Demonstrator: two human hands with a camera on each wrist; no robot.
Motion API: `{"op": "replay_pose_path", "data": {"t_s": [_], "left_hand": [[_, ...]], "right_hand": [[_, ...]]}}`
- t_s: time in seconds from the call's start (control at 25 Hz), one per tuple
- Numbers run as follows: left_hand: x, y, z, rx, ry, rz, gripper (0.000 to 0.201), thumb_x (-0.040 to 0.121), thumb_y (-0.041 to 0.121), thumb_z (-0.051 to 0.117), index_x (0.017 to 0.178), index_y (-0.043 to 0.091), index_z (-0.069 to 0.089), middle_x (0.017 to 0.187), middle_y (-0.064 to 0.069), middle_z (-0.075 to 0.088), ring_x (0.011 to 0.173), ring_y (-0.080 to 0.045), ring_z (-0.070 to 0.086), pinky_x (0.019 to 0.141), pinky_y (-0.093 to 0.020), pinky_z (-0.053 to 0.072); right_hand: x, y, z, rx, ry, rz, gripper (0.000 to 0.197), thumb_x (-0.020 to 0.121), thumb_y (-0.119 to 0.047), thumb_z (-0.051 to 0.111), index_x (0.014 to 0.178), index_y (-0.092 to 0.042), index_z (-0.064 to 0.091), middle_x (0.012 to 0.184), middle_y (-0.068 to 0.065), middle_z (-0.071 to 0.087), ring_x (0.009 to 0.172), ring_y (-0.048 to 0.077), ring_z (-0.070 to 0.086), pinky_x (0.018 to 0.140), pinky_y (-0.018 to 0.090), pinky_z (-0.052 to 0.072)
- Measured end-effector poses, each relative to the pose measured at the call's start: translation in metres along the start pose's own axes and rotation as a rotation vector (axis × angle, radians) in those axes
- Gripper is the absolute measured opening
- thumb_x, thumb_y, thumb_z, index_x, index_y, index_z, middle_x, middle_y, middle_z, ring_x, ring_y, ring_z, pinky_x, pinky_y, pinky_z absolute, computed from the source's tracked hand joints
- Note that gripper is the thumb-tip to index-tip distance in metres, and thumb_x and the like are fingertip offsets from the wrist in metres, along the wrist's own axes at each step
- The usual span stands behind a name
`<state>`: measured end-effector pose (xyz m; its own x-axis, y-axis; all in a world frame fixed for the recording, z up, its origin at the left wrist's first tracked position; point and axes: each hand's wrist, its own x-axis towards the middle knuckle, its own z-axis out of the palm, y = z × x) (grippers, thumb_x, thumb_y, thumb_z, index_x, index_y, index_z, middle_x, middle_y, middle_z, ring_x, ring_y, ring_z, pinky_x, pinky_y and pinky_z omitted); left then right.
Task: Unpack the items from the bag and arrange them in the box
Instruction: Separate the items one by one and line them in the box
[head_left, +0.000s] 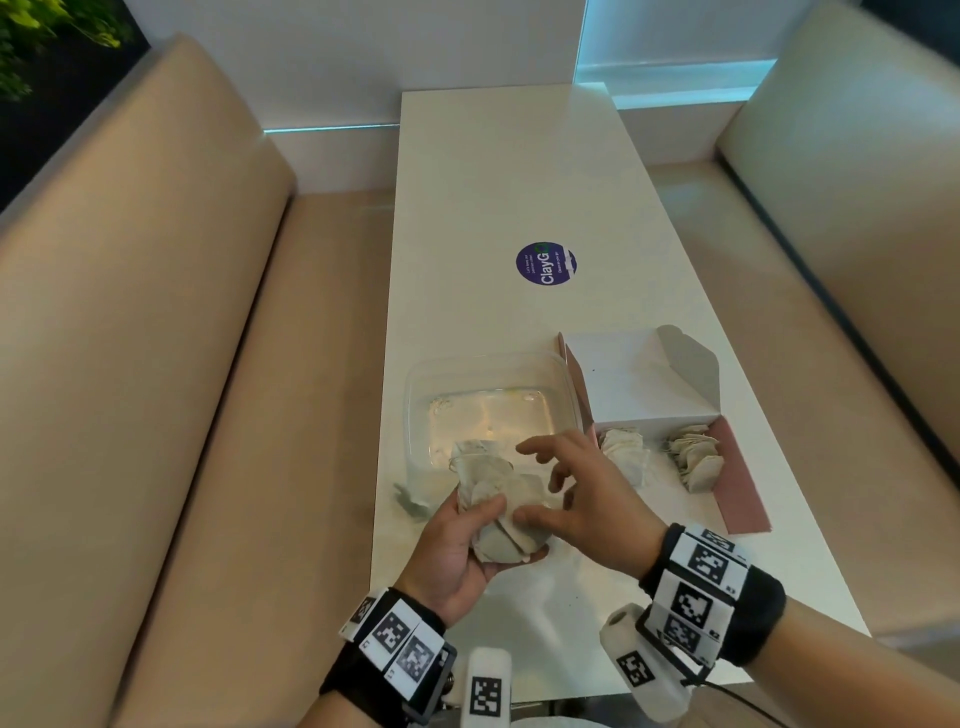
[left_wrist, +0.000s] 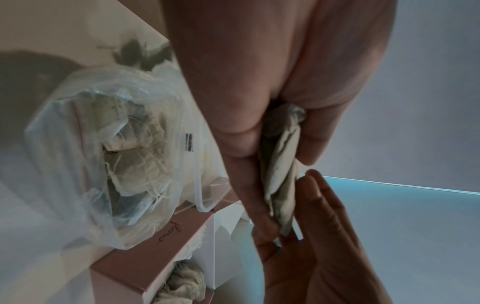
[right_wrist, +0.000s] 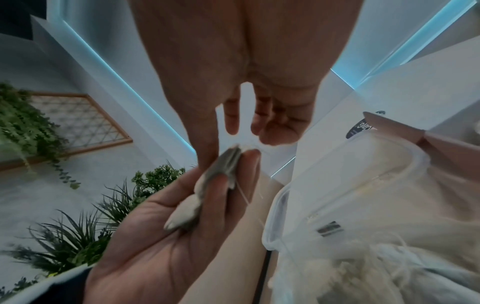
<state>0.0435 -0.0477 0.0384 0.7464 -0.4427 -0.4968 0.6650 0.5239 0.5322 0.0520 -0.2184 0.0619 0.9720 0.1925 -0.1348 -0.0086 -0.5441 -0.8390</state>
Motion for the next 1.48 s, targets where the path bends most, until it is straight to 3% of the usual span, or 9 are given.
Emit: {"op": "replay_pose_path", "data": {"t_s": [0.12, 0.28, 0.52, 0.76, 0.92, 1.08, 1.24, 1.36, 1.48], "left_hand": [[-0.001, -0.005, -0.002, -0.018, 0.001, -0.018, 0.044, 0.088, 0.005, 0.051, 0.131, 0.003, 0.047, 0.118, -0.025, 0.064, 0.098, -0.038, 0.067, 0.072, -0.050, 0.058], [0.001, -0.006, -0.007, -0.024, 0.023, -0.040, 0.046, 0.085, -0.001, 0.048, 0.130, 0.004, 0.048, 0.118, -0.026, 0.064, 0.101, -0.041, 0.066, 0.072, -0.050, 0.058], [0.003, -0.004, -0.010, -0.042, 0.024, -0.079, 0.049, 0.079, -0.004, 0.039, 0.127, 0.003, 0.050, 0.114, -0.030, 0.065, 0.102, -0.051, 0.062, 0.077, -0.057, 0.054], [0.008, -0.004, -0.016, -0.054, 0.018, -0.114, 0.060, 0.073, -0.001, 0.041, 0.133, 0.000, 0.045, 0.120, -0.034, 0.060, 0.102, -0.051, 0.062, 0.078, -0.058, 0.053], [0.010, -0.004, -0.016, -0.015, -0.015, -0.143, 0.060, 0.074, 0.000, 0.041, 0.134, 0.003, 0.046, 0.122, -0.032, 0.060, 0.101, -0.049, 0.062, 0.074, -0.053, 0.056], [0.009, -0.001, -0.014, 0.032, -0.076, -0.162, 0.060, 0.070, 0.004, 0.045, 0.129, 0.006, 0.052, 0.119, -0.028, 0.062, 0.103, -0.048, 0.061, 0.074, -0.054, 0.056], [0.009, 0.000, -0.013, 0.049, -0.103, -0.165, 0.056, 0.070, 0.005, 0.045, 0.125, 0.006, 0.055, 0.112, -0.026, 0.065, 0.099, -0.045, 0.064, 0.071, -0.053, 0.057], [0.010, 0.000, -0.012, 0.040, -0.091, -0.166, 0.057, 0.070, 0.007, 0.046, 0.127, 0.003, 0.053, 0.113, -0.027, 0.065, 0.098, -0.044, 0.064, 0.070, -0.053, 0.057], [0.012, 0.001, -0.012, 0.030, -0.051, -0.148, 0.056, 0.071, 0.007, 0.050, 0.127, 0.001, 0.052, 0.111, -0.028, 0.065, 0.095, -0.045, 0.065, 0.065, -0.051, 0.058]], "right_hand": [[-0.005, 0.005, -0.002, 0.022, -0.054, 0.143, 0.048, 0.071, -0.027, 0.080, 0.110, -0.033, 0.052, 0.092, -0.005, 0.054, 0.071, 0.012, 0.056, 0.062, 0.015, 0.048], [-0.004, 0.011, -0.006, 0.191, -0.044, 0.231, 0.030, 0.078, -0.011, 0.074, 0.103, -0.020, 0.059, 0.078, 0.005, 0.056, 0.062, 0.014, 0.055, 0.060, 0.028, 0.052], [0.002, 0.022, -0.014, 0.463, -0.028, 0.316, 0.029, 0.085, 0.002, 0.061, 0.111, -0.011, 0.059, 0.081, 0.007, 0.059, 0.071, 0.016, 0.063, 0.070, 0.029, 0.058], [0.011, 0.018, -0.022, 0.573, -0.048, 0.314, 0.015, 0.082, 0.005, 0.063, 0.089, -0.008, 0.062, 0.081, 0.008, 0.061, 0.068, 0.018, 0.058, 0.059, 0.026, 0.049], [0.020, 0.010, -0.021, 0.423, -0.211, 0.273, 0.013, 0.077, 0.002, 0.070, 0.085, -0.005, 0.061, 0.066, 0.000, 0.056, 0.053, 0.007, 0.050, 0.049, 0.016, 0.040], [0.029, 0.012, -0.011, 0.271, -0.240, 0.324, 0.018, 0.077, -0.004, 0.071, 0.092, -0.012, 0.065, 0.060, -0.007, 0.055, 0.054, 0.007, 0.051, 0.060, 0.022, 0.046], [0.029, 0.011, -0.005, 0.271, -0.235, 0.353, 0.011, 0.077, -0.019, 0.069, 0.087, -0.015, 0.067, 0.072, 0.002, 0.060, 0.065, 0.014, 0.055, 0.065, 0.030, 0.048], [0.026, 0.008, -0.007, 0.391, -0.187, 0.338, 0.003, 0.082, -0.009, 0.066, 0.081, -0.007, 0.064, 0.078, 0.011, 0.061, 0.068, 0.019, 0.057, 0.061, 0.027, 0.050], [0.026, 0.011, -0.012, 0.565, -0.104, 0.421, 0.008, 0.083, -0.004, 0.064, 0.077, -0.008, 0.061, 0.080, 0.011, 0.063, 0.072, 0.021, 0.060, 0.068, 0.034, 0.051]]}}
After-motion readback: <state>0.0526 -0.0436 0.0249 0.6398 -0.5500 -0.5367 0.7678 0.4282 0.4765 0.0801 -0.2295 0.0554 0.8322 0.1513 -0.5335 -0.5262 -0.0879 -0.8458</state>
